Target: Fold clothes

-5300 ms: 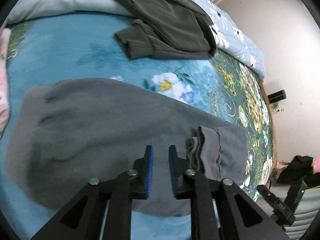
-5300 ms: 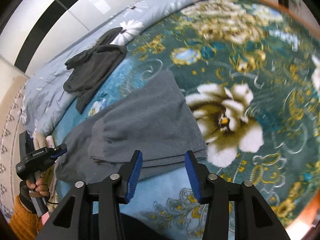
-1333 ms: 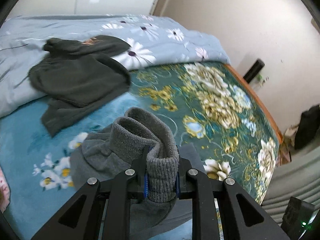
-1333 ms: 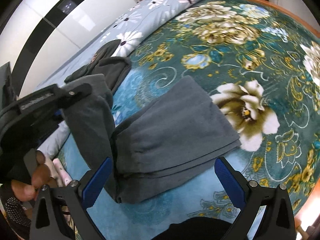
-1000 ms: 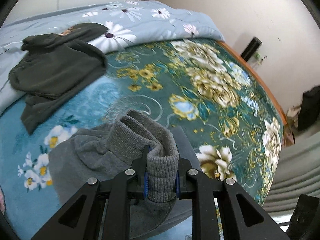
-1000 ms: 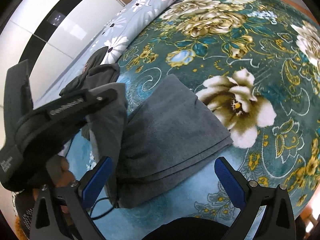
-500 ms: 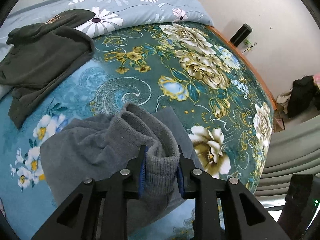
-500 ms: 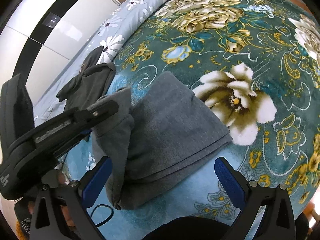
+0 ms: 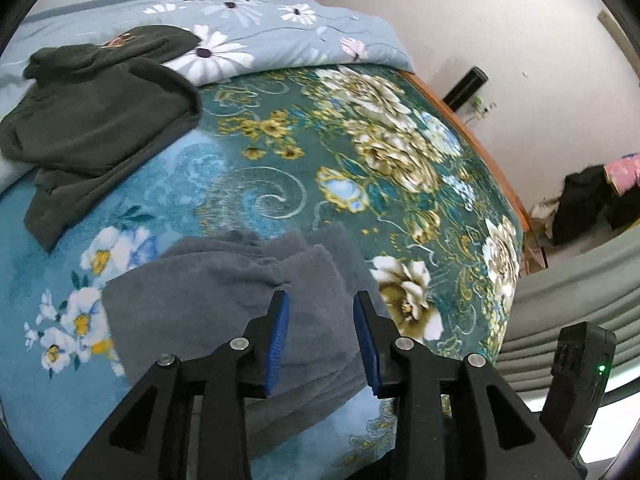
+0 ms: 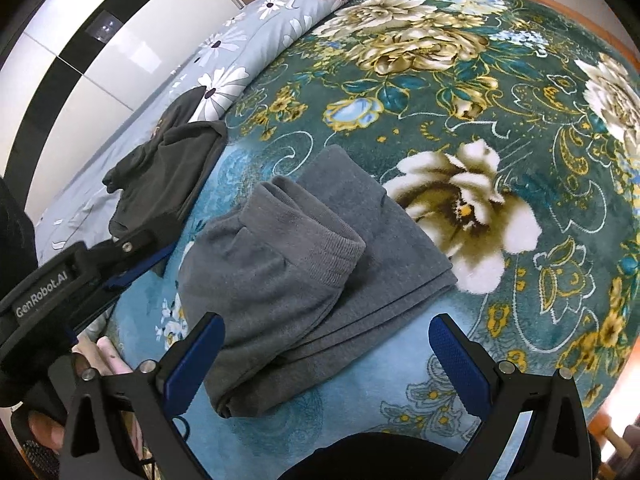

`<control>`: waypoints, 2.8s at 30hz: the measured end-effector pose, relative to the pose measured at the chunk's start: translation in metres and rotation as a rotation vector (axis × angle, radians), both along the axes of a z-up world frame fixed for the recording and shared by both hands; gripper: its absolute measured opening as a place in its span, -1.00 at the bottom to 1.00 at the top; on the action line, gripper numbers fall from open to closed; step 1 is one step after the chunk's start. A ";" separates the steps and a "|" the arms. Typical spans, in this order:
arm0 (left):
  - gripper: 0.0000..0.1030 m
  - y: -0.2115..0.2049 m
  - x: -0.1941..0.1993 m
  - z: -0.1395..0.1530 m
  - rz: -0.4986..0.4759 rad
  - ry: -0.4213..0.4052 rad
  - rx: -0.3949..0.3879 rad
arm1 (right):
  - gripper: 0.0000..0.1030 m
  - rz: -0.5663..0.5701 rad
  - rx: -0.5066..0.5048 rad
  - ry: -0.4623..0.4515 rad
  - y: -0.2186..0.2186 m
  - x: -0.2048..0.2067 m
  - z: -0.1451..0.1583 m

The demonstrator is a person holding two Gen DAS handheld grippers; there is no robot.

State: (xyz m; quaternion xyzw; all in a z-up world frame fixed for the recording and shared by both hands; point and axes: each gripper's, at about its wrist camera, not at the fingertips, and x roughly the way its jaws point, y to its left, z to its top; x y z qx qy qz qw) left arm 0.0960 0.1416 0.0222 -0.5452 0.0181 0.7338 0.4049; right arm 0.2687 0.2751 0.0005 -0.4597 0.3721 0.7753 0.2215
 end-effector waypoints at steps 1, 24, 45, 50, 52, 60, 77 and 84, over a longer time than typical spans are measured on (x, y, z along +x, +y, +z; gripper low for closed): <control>-0.20 -0.007 -0.002 -0.002 0.017 -0.004 -0.006 | 1.00 0.003 0.003 -0.002 -0.001 0.000 0.000; -0.17 -0.074 -0.021 -0.066 0.177 -0.136 -0.146 | 1.00 0.259 -0.302 0.447 0.078 -0.019 -0.020; -0.17 -0.083 -0.030 -0.080 0.244 -0.149 -0.247 | 0.16 0.387 -0.437 0.359 0.105 -0.061 -0.111; -0.17 -0.082 -0.029 -0.080 0.248 -0.143 -0.254 | 0.15 0.411 -0.525 0.392 0.103 -0.062 -0.118; -0.17 -0.081 -0.029 -0.081 0.252 -0.146 -0.253 | 0.15 0.437 -0.539 0.389 0.098 -0.067 -0.120; -0.17 -0.077 -0.026 -0.083 0.248 -0.157 -0.256 | 0.15 0.437 -0.541 0.357 0.092 -0.081 -0.120; -0.17 -0.086 -0.024 -0.081 0.279 -0.174 -0.231 | -0.58 0.354 -0.589 0.336 0.085 -0.080 -0.117; -0.17 -0.085 -0.023 -0.073 0.265 -0.164 -0.192 | -0.68 0.339 -0.604 0.507 0.098 -0.061 -0.069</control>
